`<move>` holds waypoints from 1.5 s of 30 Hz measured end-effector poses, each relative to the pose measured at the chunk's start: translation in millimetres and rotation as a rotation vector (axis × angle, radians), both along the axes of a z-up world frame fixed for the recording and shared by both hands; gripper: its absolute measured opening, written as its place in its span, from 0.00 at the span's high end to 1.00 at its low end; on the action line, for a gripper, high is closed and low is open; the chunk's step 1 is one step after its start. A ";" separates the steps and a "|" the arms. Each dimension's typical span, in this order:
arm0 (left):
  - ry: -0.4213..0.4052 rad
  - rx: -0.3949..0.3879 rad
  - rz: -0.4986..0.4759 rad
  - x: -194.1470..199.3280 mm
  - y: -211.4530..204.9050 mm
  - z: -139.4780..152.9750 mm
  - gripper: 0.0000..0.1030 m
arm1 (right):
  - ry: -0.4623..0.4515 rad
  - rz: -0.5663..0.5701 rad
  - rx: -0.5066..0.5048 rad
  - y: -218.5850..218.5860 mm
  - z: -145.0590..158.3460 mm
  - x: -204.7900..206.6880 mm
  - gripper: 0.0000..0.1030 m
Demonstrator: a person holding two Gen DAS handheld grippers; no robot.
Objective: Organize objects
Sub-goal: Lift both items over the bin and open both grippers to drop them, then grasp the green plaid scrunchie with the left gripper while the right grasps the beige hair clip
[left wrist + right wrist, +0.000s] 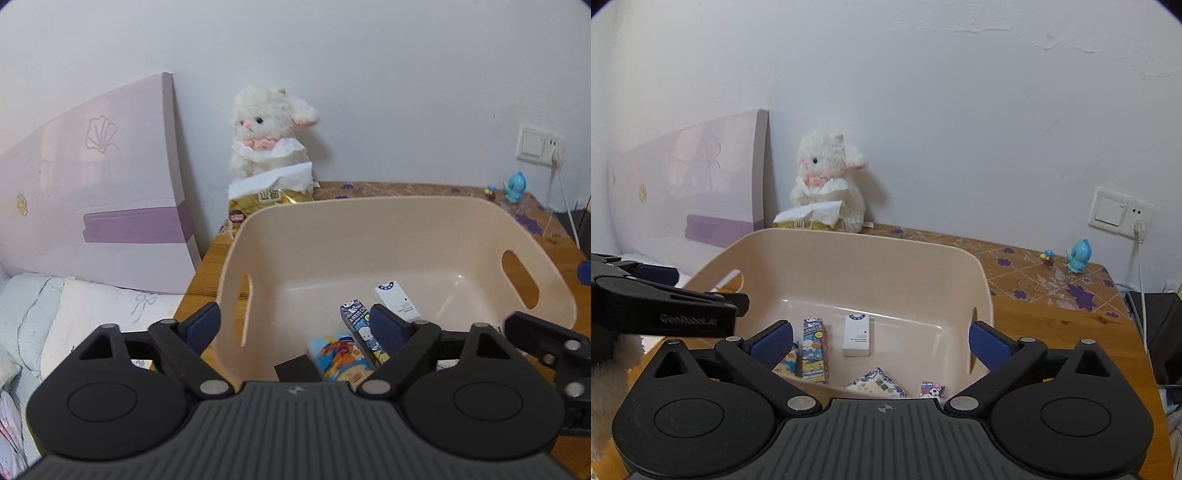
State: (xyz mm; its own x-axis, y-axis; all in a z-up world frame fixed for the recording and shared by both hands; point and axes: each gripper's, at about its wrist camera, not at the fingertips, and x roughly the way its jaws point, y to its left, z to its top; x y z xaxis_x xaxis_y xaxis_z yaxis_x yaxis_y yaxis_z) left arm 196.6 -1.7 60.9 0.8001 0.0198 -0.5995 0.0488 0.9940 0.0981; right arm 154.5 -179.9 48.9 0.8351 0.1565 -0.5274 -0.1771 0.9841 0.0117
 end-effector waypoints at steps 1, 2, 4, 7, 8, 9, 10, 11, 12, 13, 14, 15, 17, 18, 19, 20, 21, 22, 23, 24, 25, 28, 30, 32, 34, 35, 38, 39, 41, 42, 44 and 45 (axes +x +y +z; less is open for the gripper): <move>-0.005 -0.002 0.001 -4.0 1.4 2.0 0.13 | -0.002 -0.001 0.004 -1.9 2.0 -4.6 0.00; -0.010 0.000 -0.001 -8.0 2.7 3.4 0.13 | -0.003 0.000 0.009 -3.8 3.7 -8.9 0.00; -0.027 0.008 -0.003 -17.8 4.2 5.0 0.13 | -0.002 0.001 0.022 -9.2 5.7 -17.0 0.00; -0.033 -0.007 -0.004 -30.0 7.3 4.5 0.12 | 0.008 0.002 0.022 -14.2 5.2 -26.1 0.00; -0.031 -0.014 -0.005 -34.2 8.4 3.8 0.12 | 0.010 0.002 0.016 -15.7 4.4 -29.1 0.00; -0.030 -0.019 -0.007 -38.5 9.2 3.0 0.12 | 0.013 0.001 0.011 -17.4 3.2 -31.9 0.00; -0.031 -0.023 -0.008 -42.9 9.7 2.4 0.12 | 0.017 0.001 0.009 -19.3 1.9 -34.1 0.00; -0.031 -0.026 -0.009 -46.8 10.0 1.8 0.12 | 0.022 0.001 0.010 -21.5 0.4 -36.3 0.00; -0.031 -0.029 -0.010 -50.7 10.2 1.0 0.12 | 0.028 -0.001 0.012 -24.0 -1.8 -38.4 0.00; -0.030 -0.031 -0.012 -54.3 10.6 -0.2 0.12 | 0.033 -0.002 0.012 -24.9 -3.7 -39.7 0.00; -0.027 -0.033 -0.015 -57.8 10.8 -1.8 0.12 | 0.038 -0.004 0.012 -26.3 -6.0 -41.7 0.00; -0.023 -0.034 -0.019 -61.0 10.4 -3.7 0.12 | 0.045 -0.005 0.011 -28.0 -9.1 -43.6 0.00; -0.011 -0.033 -0.028 -66.9 8.7 -8.2 0.12 | 0.060 -0.007 0.008 -30.8 -15.7 -46.9 0.00; -0.005 -0.032 -0.033 -69.7 7.4 -10.7 0.12 | 0.069 -0.007 0.005 -32.0 -19.5 -48.3 0.00; 0.002 -0.031 -0.040 -72.6 5.6 -13.5 0.12 | 0.079 -0.007 0.002 -33.1 -23.5 -49.4 0.00; 0.008 -0.029 -0.046 -74.9 3.9 -16.2 0.12 | 0.089 -0.008 -0.001 -34.1 -27.6 -50.1 0.00; 0.013 -0.026 -0.054 -77.4 1.7 -19.0 0.12 | 0.101 -0.008 -0.005 -35.0 -32.2 -50.4 0.00; 0.020 -0.022 -0.063 -79.5 -1.4 -22.2 0.12 | 0.113 -0.009 -0.009 -35.6 -36.8 -50.6 0.00; 0.026 -0.019 -0.069 -81.0 -4.0 -25.2 0.12 | 0.124 -0.010 -0.013 -35.9 -41.4 -50.5 0.00; 0.034 -0.017 -0.076 -81.8 -6.8 -28.5 0.12 | 0.137 -0.010 -0.018 -36.1 -46.5 -50.7 0.00; 0.043 -0.016 -0.081 -82.3 -9.8 -32.3 0.12 | 0.150 -0.011 -0.023 -36.6 -51.4 -50.3 0.00; 0.076 -0.014 -0.096 -81.8 -17.0 -44.9 0.12 | 0.188 -0.012 -0.036 -36.2 -66.0 -49.8 0.00; 0.096 -0.011 -0.107 -80.8 -21.3 -53.2 0.12 | 0.208 -0.013 -0.040 -35.9 -73.4 -49.0 0.00; 0.118 -0.009 -0.120 -78.8 -25.0 -61.6 0.12 | 0.225 -0.014 -0.041 -36.5 -80.4 -48.6 0.00; 0.141 -0.018 -0.126 -76.6 -26.7 -69.9 0.12 | 0.234 -0.015 -0.041 -36.4 -86.8 -48.5 0.00; 0.153 -0.026 -0.129 -75.0 -27.2 -73.6 0.12 | 0.240 -0.017 -0.040 -36.4 -89.4 -48.0 0.00; 0.178 -0.047 -0.132 -69.2 -27.9 -80.9 0.12 | 0.257 -0.018 -0.039 -35.1 -96.9 -45.7 0.00; 0.185 -0.054 -0.133 -67.1 -28.6 -83.0 0.11 | 0.261 -0.017 -0.039 -35.1 -99.0 -45.0 0.00; 0.197 -0.064 -0.134 -63.1 -29.9 -87.1 0.11 | 0.267 -0.016 -0.039 -34.9 -102.1 -44.0 0.00; 0.203 -0.067 -0.135 -61.0 -30.7 -89.1 0.11 | 0.269 -0.016 -0.038 -34.4 -103.5 -43.3 0.00; 0.219 -0.084 -0.139 -57.3 -31.4 -93.2 0.12 | 0.273 -0.017 -0.035 -33.2 -105.5 -42.1 0.00; 0.225 -0.094 -0.144 -56.1 -31.7 -94.9 0.13 | 0.275 -0.018 -0.033 -32.8 -106.5 -41.4 0.00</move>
State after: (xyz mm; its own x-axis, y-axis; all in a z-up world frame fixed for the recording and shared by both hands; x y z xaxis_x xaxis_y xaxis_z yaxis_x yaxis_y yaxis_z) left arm 140.5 -33.4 -34.0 0.6373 -0.1482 -0.7562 0.2003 0.9795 -0.0231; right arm 113.2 -212.6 -57.6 0.6624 0.1220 -0.7392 -0.1547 0.9877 0.0244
